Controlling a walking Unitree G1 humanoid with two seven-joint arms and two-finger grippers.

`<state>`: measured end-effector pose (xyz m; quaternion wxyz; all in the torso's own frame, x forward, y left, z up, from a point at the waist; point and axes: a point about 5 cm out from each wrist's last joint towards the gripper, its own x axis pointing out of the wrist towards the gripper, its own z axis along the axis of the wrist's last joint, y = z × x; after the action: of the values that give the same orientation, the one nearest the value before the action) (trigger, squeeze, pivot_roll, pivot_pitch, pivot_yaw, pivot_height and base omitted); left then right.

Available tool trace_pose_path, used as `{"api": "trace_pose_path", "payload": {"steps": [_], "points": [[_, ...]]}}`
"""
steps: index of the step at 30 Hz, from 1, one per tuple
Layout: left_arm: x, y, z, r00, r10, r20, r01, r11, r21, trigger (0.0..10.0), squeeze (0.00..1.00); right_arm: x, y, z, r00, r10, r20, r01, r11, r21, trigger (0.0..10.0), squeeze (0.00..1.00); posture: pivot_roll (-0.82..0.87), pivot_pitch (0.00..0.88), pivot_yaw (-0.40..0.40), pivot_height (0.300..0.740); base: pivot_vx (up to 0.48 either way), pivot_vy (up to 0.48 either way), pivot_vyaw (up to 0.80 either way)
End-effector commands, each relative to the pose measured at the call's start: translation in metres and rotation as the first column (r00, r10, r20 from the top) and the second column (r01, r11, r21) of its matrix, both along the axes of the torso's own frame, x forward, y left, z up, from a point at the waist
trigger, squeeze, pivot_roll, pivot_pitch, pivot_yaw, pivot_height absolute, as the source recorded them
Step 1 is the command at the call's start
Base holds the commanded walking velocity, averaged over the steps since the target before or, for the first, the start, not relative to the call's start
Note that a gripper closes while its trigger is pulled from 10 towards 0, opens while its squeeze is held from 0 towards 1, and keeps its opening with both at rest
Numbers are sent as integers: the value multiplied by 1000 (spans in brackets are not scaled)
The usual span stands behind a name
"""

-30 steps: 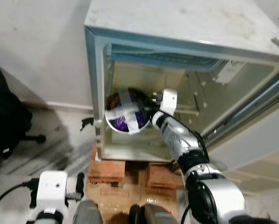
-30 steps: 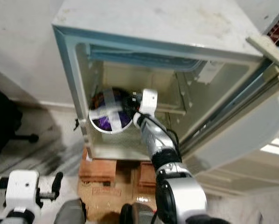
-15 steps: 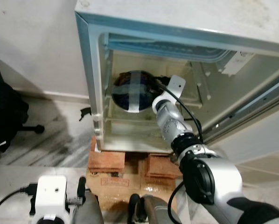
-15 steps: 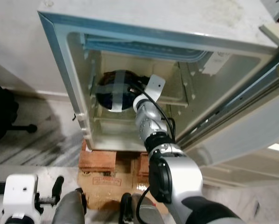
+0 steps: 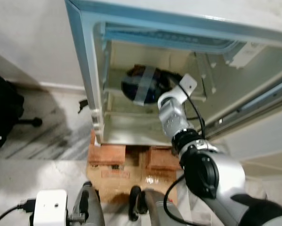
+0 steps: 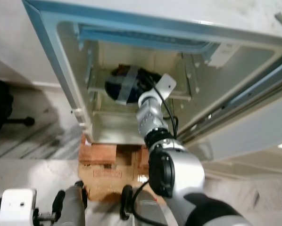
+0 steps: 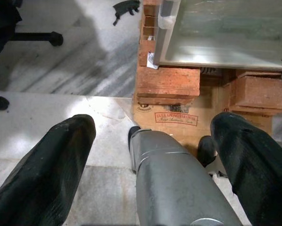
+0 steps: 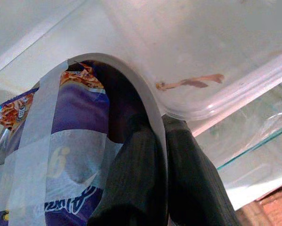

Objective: Restocking fridge

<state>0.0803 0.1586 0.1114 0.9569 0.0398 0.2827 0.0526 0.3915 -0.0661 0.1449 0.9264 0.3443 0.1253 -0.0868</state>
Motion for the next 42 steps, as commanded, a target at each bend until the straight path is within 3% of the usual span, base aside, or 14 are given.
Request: {"api": "trace_pose_path", "payload": {"steps": [1,7,17,18,19,21,22,42], "points": [[-4,-2,1,1000,2,-19,-3,1000,-9,10000,0,0,5,3,1000,-9,-10,9,999,37,10000,0,327,347,-177,740,0,0,0],[-4,-7,1,1000,0,-19,-1,1000,-20,10000,0,5,13,17,1000,1,6,-2,988,155,10000,0,333,349,-185,740,0,0,0],[-6,-10,2,1000,18,-23,-18,999,-28,10000,0,4,22,19,1000,12,-4,-11,979,205,10000,12,353,361,-206,740,0,0,0],[-6,-11,2,1000,18,-23,-18,999,-28,10000,0,4,22,18,1000,13,-5,-12,979,204,10000,580,353,361,-207,740,0,0,0],[-6,-11,2,1000,19,-23,-19,999,-29,10000,0,4,23,18,1000,15,-5,-14,979,204,10000,580,354,362,-207,740,0,0,0],[-6,-11,2,1000,21,-23,-22,999,-30,10000,0,3,25,19,1000,21,1,-21,977,214,10000,914,354,362,-207,740,0,0,0],[-6,-11,2,999,22,-23,-23,999,-31,10000,0,3,27,19,1000,27,4,-28,975,222,10000,976,353,363,-209,740,0,0,0],[-1,-11,1,999,32,-17,-33,999,-27,10000,0,5,33,28,995,72,65,-88,954,287,10000,984,352,358,-214,740,0,0,0]]}}
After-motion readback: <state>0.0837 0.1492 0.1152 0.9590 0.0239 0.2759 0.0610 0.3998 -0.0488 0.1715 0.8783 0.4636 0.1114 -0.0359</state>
